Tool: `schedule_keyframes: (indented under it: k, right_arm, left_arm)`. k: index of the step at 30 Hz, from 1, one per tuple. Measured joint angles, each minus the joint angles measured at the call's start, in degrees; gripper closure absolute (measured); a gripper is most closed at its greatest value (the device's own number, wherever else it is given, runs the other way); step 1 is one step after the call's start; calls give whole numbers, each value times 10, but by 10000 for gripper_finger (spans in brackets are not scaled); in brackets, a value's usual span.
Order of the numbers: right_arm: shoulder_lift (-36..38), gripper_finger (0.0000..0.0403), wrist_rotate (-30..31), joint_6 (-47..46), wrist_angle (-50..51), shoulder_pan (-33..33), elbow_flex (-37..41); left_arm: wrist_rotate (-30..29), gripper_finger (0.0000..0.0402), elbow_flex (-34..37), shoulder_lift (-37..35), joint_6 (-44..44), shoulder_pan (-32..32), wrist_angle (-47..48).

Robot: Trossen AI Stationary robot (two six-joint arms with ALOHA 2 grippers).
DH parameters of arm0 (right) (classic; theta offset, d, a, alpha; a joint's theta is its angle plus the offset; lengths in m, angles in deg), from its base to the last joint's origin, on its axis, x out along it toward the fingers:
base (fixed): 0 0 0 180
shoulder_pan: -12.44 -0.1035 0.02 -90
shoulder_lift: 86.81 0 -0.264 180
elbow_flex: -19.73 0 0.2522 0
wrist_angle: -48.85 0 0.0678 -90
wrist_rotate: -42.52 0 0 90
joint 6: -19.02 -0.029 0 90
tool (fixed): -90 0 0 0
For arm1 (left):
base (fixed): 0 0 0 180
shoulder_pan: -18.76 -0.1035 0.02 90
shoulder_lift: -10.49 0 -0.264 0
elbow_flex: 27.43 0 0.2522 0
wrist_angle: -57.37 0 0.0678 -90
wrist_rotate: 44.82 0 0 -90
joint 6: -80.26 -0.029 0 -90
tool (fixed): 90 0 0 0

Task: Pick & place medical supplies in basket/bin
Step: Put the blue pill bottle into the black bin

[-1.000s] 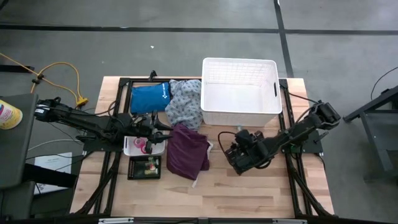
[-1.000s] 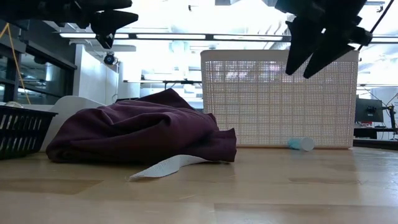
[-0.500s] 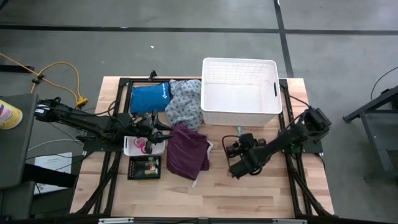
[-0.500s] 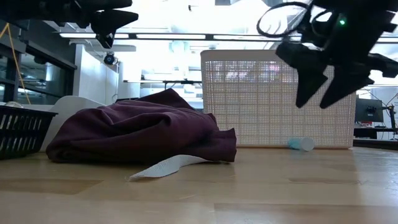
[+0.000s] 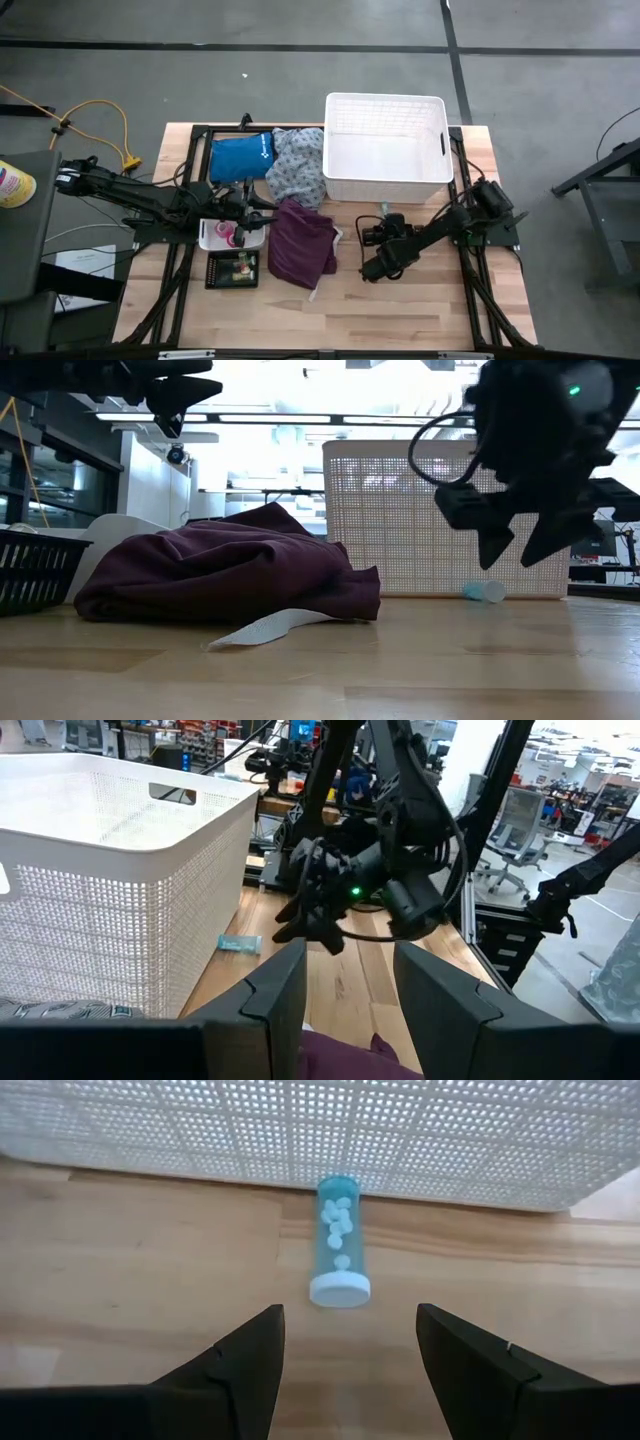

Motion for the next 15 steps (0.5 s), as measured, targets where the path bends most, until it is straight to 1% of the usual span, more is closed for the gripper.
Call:
schedule_keyframes:
  k: [6, 9, 15]
  right_arm:
    - [0, 188, -30, 35, -10, 26, 0]
    - [0, 188, -30, 51, -22, 33, 0]
    - [0, 188, -25, 54, -23, 39, 0]
  left_arm:
    - [0, 255, 0, 0, 0, 0, -1]
    - [0, 255, 0, 0, 0, 0, 0]
    - [0, 255, 0, 0, 0, 0, 0]
